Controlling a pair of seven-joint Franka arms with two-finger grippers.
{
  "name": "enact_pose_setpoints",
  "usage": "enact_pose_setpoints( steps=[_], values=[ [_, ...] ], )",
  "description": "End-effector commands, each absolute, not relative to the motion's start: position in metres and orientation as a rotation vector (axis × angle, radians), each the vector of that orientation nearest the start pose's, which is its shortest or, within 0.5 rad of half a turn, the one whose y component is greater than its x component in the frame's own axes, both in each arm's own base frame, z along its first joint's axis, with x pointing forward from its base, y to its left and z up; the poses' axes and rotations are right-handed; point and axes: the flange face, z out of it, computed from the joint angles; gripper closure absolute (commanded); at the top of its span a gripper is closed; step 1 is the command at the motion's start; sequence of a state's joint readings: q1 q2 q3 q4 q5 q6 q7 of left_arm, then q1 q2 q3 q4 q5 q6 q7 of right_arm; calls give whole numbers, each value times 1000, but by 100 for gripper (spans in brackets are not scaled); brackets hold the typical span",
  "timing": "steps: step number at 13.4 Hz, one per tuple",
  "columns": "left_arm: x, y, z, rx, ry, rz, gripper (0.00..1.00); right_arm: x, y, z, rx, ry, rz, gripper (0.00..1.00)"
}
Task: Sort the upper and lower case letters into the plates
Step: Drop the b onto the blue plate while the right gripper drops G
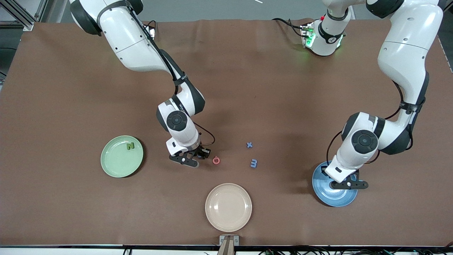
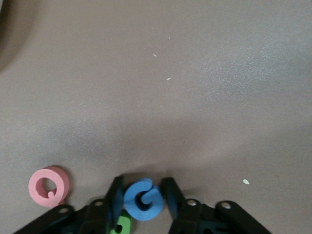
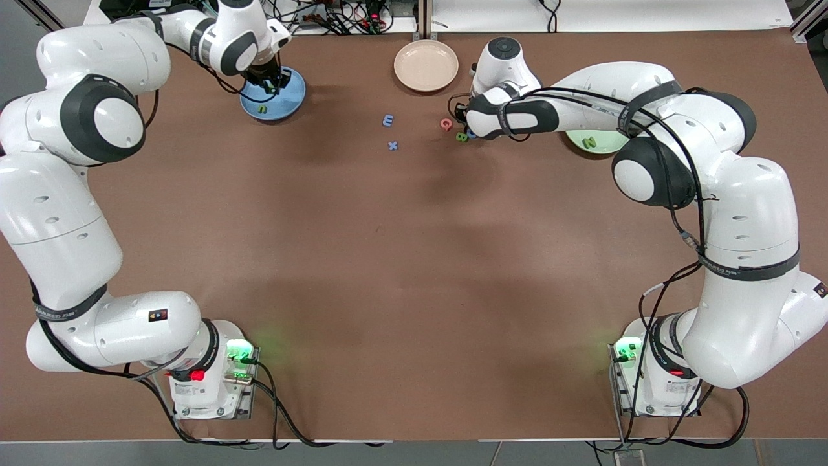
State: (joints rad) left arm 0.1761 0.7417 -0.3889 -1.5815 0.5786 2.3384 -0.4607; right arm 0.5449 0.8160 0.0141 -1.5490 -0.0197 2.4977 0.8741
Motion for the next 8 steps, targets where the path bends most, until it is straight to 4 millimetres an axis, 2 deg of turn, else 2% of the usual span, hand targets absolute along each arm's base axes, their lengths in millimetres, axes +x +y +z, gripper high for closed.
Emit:
enact_pose_setpoints(
  steps=[1,3,4,5,6,8],
  values=[
    [698,-106,223,-3015,74,-226,89,603,385,173,-3028,470,-163,100],
    [699,-107,217,-3024,57,-227,55,609,377,178,-3028,487,-162,100],
    [698,-110,218,-3028,54,-229,28,614,369,185,-3035,493,-157,100],
    [698,-113,221,-3046,21,-233,1,622,352,193,-3061,473,-129,100],
    [698,-119,226,-3056,8,-237,0,631,332,209,-3090,404,-104,100],
    [693,-138,239,-3077,-20,-240,0,651,268,242,-3145,272,-16,100]
  ],
)
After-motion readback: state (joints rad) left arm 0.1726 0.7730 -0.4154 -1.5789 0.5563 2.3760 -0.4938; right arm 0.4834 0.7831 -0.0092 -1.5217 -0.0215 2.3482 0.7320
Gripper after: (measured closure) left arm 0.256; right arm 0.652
